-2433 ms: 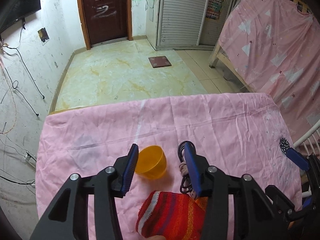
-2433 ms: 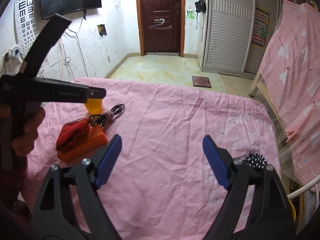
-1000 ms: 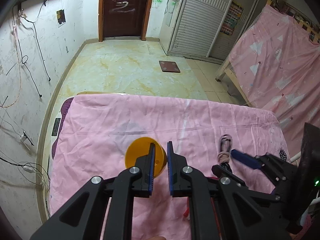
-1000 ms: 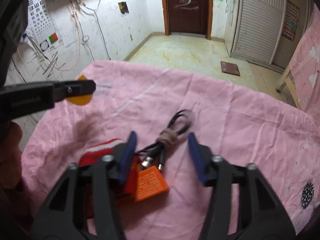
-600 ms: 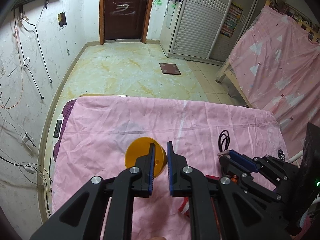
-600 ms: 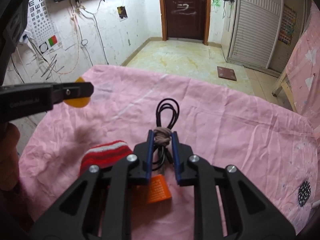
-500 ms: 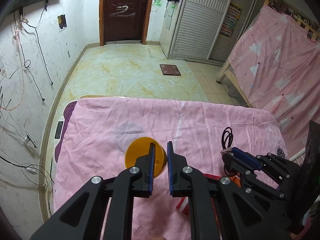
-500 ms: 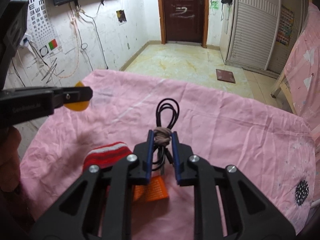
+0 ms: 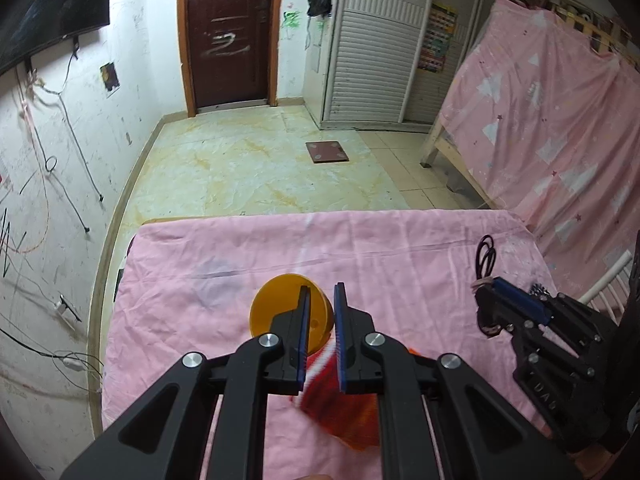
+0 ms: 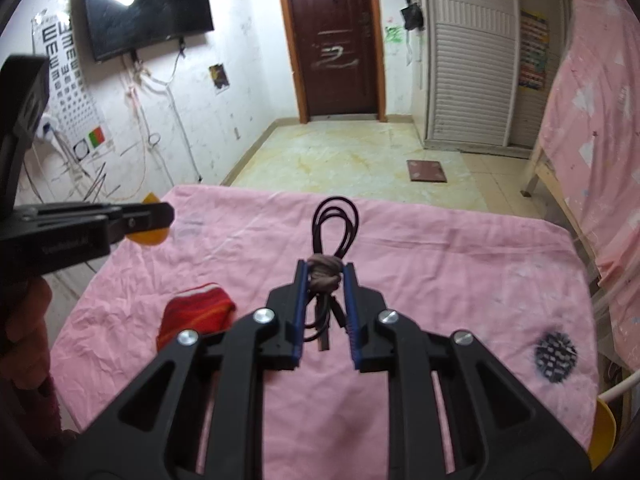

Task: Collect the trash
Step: 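Carry cup and cable to the yellow bin and open both tools, then move both tools back over the bed toward the red sock and orange box, then grasp the red striped sock with the left tool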

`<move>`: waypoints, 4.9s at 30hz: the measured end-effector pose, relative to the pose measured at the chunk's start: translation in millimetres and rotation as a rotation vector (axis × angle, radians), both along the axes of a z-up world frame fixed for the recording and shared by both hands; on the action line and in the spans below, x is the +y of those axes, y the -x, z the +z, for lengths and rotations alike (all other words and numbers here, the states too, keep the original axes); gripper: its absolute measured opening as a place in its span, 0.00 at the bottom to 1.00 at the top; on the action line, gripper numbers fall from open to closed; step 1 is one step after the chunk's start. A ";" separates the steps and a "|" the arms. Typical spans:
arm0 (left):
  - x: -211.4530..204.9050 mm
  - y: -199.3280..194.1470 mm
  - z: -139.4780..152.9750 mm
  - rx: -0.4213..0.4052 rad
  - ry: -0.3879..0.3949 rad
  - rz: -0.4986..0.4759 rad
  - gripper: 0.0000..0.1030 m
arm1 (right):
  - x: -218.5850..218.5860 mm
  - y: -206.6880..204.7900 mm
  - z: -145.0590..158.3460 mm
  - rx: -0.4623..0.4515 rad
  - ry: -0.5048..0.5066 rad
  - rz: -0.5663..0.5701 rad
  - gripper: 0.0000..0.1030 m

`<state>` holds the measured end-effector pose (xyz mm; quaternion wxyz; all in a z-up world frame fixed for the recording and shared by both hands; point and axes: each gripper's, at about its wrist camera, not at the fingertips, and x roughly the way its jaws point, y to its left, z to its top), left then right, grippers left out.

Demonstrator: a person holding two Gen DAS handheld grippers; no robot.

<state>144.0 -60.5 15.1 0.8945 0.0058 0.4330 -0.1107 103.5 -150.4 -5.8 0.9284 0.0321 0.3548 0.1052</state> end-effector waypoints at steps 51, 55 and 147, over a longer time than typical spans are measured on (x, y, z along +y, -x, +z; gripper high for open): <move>-320.2 123.6 -8.4 -0.039 -0.206 -0.491 0.04 | -329.7 207.5 -41.4 -0.084 -0.170 -0.635 0.39; -350.6 140.3 -7.2 -0.014 -0.165 -0.582 0.04 | -343.4 218.3 -38.9 -0.115 -0.205 -0.663 0.39; -15.4 23.5 -49.2 0.142 -0.046 0.017 0.66 | -62.9 69.3 -8.9 -0.028 -0.075 -0.066 0.74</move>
